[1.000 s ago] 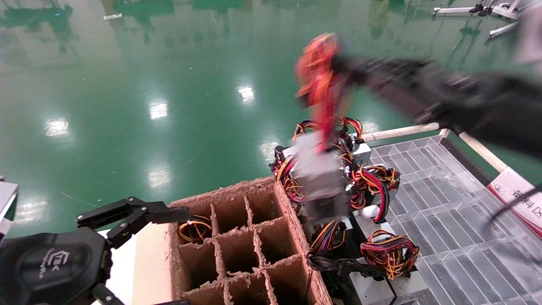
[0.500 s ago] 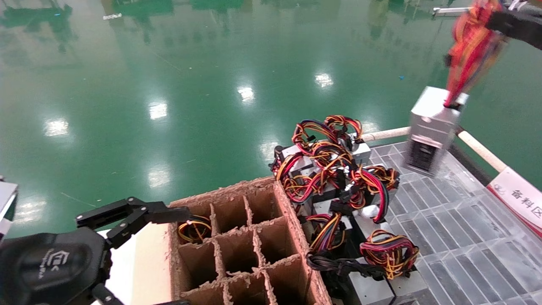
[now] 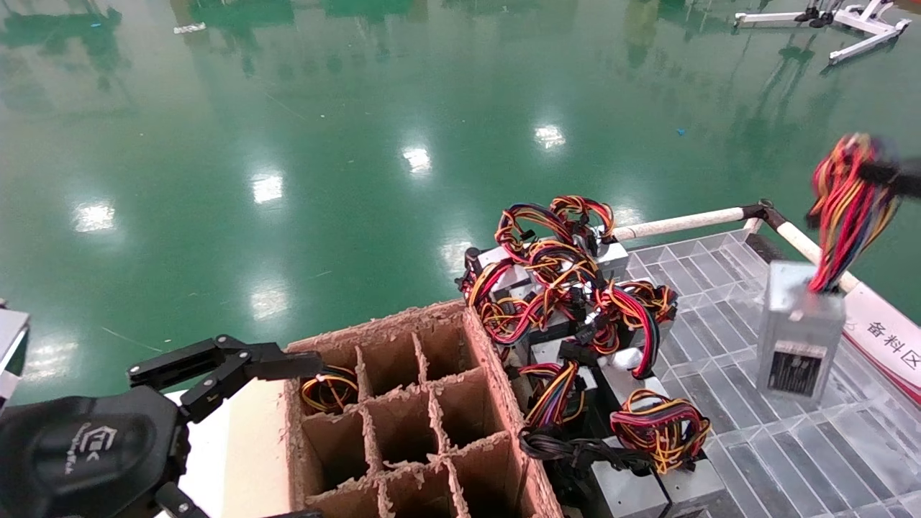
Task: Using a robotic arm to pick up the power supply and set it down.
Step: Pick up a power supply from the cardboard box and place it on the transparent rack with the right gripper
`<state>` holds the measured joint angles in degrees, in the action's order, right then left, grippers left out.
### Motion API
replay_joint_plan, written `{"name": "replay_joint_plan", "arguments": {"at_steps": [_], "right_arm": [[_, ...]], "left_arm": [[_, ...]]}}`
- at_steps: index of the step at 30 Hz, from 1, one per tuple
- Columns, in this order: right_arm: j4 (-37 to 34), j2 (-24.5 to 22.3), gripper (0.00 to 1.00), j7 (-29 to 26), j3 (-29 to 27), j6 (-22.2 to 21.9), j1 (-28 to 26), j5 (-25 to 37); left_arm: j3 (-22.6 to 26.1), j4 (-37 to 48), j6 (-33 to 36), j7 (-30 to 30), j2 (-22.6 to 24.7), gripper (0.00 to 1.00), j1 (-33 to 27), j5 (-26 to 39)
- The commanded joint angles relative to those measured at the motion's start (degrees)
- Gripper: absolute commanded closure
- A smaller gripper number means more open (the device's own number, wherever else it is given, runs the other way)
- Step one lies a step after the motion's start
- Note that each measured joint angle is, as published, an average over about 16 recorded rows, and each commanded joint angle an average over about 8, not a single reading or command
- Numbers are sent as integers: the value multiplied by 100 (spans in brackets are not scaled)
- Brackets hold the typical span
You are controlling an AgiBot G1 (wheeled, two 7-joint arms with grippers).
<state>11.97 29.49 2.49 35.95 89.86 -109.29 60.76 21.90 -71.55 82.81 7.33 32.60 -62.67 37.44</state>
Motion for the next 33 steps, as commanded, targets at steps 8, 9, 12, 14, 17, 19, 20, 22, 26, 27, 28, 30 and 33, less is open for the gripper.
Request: {"name": "replay_joint_plan", "arguments": {"at_steps": [8, 9, 12, 14, 17, 19, 20, 22, 26, 27, 28, 30, 33], "right_arm": [[-256, 344, 100, 287, 305, -40, 106, 368], [-278, 406, 100, 322, 331, -55, 109, 400], [-346, 607, 100, 430, 397, -115, 97, 486], [-393, 735, 100, 502, 432, -162, 73, 535], [-469, 898, 100, 605, 475, -218, 28, 597], [-522, 982, 100, 670, 503, -235, 8, 639], [-550, 1015, 100, 702, 518, -234, 2, 660], [-606, 1059, 100, 758, 544, -216, -3, 697], [-717, 1053, 100, 852, 590, -147, -8, 761], [-743, 1033, 100, 871, 600, -125, -11, 774], [-766, 1008, 100, 886, 609, -103, -17, 786], [-805, 941, 100, 911, 627, -60, -33, 811], [-835, 811, 100, 935, 658, -2, -70, 850]], "left_arm": [[0, 0, 0, 0, 0, 0, 0, 0], [0, 0, 0, 0, 0, 0, 0, 0], [0, 0, 0, 0, 0, 0, 0, 0], [0, 0, 0, 0, 0, 0, 0, 0], [0, 0, 0, 0, 0, 0, 0, 0], [0, 0, 0, 0, 0, 0, 0, 0], [0, 0, 0, 0, 0, 0, 0, 0], [0, 0, 0, 0, 0, 0, 0, 0], [0, 0, 0, 0, 0, 0, 0, 0], [0, 0, 0, 0, 0, 0, 0, 0], [0, 0, 0, 0, 0, 0, 0, 0], [1, 0, 0, 0, 0, 0, 0, 0], [1, 0, 0, 0, 0, 0, 0, 0]]}}
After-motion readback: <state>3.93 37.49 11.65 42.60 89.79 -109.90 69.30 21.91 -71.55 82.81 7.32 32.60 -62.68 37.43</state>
